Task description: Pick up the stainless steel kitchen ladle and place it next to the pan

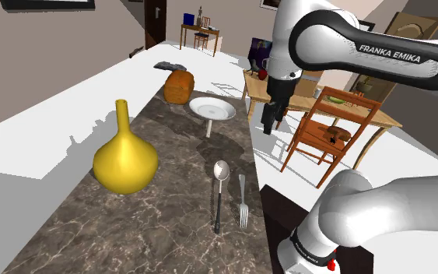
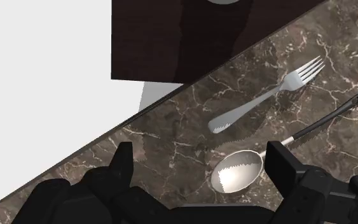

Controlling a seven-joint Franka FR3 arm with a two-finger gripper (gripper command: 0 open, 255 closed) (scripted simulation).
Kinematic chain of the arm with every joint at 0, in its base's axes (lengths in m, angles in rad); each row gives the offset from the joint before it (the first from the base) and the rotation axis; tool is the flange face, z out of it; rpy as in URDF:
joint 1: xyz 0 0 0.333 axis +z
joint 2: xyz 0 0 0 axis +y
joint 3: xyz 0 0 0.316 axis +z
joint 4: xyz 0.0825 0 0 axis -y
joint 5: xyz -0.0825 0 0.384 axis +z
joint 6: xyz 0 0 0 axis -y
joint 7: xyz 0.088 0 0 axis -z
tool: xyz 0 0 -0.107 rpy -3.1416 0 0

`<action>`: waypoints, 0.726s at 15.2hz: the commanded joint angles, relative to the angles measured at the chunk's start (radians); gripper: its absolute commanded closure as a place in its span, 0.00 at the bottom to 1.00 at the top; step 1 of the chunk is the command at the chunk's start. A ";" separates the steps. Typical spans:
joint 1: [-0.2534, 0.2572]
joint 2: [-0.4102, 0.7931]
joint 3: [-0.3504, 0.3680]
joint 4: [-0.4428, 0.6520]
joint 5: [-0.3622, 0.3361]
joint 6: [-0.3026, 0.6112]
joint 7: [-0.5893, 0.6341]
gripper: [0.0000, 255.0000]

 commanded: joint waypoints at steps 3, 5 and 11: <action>-0.017 -0.026 0.044 -0.065 0.041 0.043 0.119 0.00; -0.033 -0.044 0.091 -0.125 0.084 0.089 0.237 0.00; -0.072 -0.036 0.248 -0.260 0.220 0.259 0.589 0.00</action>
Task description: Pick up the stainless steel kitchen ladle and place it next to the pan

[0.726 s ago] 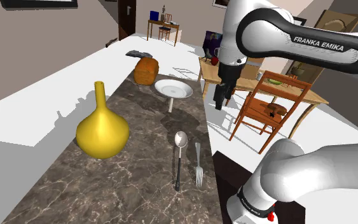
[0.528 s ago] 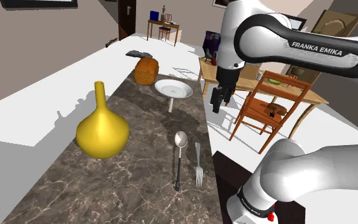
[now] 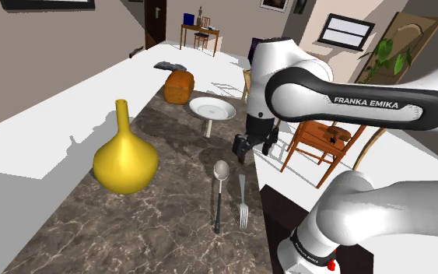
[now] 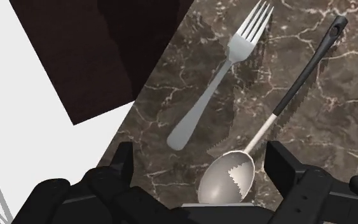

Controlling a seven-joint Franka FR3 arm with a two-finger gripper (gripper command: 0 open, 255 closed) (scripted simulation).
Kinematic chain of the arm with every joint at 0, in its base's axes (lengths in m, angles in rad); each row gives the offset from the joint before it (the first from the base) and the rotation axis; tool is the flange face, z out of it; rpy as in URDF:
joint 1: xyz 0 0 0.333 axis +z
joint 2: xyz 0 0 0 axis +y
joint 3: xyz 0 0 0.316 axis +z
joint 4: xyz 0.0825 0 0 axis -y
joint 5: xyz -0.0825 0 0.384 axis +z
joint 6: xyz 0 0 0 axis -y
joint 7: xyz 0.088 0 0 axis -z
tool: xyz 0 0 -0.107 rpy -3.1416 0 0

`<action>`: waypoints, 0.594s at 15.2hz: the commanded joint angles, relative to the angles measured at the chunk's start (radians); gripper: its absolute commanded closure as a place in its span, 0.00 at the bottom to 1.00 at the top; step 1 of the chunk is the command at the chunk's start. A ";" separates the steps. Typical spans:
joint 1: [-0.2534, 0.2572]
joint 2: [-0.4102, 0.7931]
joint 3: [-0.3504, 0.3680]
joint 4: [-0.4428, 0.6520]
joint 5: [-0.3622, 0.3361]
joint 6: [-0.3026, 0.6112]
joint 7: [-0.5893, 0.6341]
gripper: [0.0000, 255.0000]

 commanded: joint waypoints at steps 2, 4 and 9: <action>-0.021 0.032 0.085 -0.046 0.068 0.097 0.183 0.00; -0.038 0.071 0.145 -0.067 0.109 0.169 0.298 0.00; -0.104 0.219 0.301 -0.080 0.178 0.366 0.590 0.00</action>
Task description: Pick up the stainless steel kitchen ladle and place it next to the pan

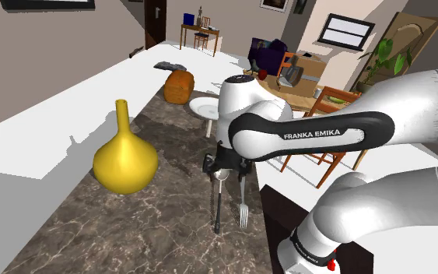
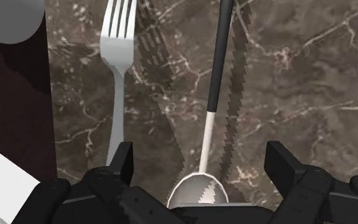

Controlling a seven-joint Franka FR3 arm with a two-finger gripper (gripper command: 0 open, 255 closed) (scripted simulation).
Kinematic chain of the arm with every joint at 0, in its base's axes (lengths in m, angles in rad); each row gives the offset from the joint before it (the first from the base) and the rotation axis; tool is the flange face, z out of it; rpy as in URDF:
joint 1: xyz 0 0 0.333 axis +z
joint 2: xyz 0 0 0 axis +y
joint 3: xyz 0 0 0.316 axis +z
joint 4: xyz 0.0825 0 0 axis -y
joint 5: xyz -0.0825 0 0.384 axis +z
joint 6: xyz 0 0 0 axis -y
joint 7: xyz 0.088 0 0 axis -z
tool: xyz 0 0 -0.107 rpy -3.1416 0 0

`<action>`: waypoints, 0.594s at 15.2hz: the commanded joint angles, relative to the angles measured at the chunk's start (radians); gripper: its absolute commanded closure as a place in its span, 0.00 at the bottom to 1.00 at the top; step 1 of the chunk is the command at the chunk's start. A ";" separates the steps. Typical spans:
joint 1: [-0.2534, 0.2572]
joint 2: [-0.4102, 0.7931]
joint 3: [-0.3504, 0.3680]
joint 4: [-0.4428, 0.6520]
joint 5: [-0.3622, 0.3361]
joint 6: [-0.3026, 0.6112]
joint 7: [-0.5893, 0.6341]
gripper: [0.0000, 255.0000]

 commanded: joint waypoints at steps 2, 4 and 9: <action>-0.025 0.056 0.055 -0.014 0.019 0.084 0.102 0.00; -0.026 0.071 0.063 -0.033 0.022 0.117 0.103 0.00; -0.032 0.112 0.084 -0.072 0.025 0.196 0.108 0.00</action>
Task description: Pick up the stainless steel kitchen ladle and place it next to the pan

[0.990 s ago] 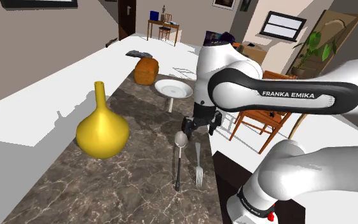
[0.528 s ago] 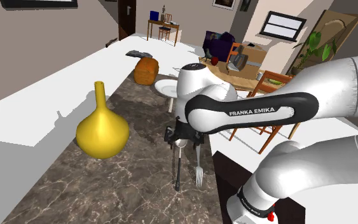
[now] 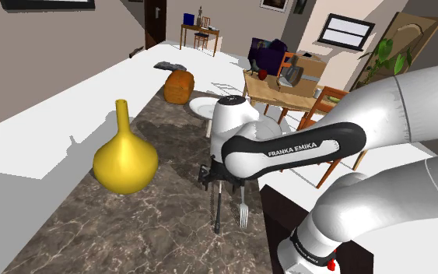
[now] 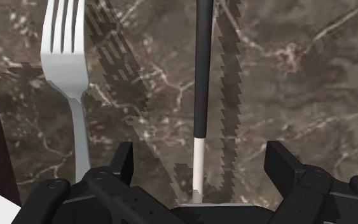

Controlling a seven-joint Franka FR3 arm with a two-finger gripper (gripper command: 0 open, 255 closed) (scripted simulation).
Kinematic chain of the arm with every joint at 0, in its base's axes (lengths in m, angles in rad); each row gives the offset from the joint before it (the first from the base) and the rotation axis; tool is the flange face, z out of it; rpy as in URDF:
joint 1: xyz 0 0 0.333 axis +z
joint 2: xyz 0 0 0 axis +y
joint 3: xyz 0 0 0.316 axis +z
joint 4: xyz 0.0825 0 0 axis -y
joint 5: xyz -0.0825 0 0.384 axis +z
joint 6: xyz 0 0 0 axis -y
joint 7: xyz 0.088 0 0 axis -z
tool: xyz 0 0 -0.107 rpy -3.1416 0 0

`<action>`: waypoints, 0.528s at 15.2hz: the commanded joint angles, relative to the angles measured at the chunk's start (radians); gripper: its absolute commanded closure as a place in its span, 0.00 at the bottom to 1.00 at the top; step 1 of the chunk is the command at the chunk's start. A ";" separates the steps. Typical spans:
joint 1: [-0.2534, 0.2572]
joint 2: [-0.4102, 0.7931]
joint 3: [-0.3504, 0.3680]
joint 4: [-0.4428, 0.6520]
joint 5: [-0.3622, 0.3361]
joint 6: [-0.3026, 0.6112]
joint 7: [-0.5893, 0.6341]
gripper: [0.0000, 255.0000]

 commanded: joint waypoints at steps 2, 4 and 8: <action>0.000 0.006 0.003 -0.008 0.001 0.014 0.001 0.00; 0.000 0.006 0.003 -0.008 0.001 0.014 0.001 0.00; 0.000 0.006 0.003 -0.007 0.001 0.014 0.001 1.00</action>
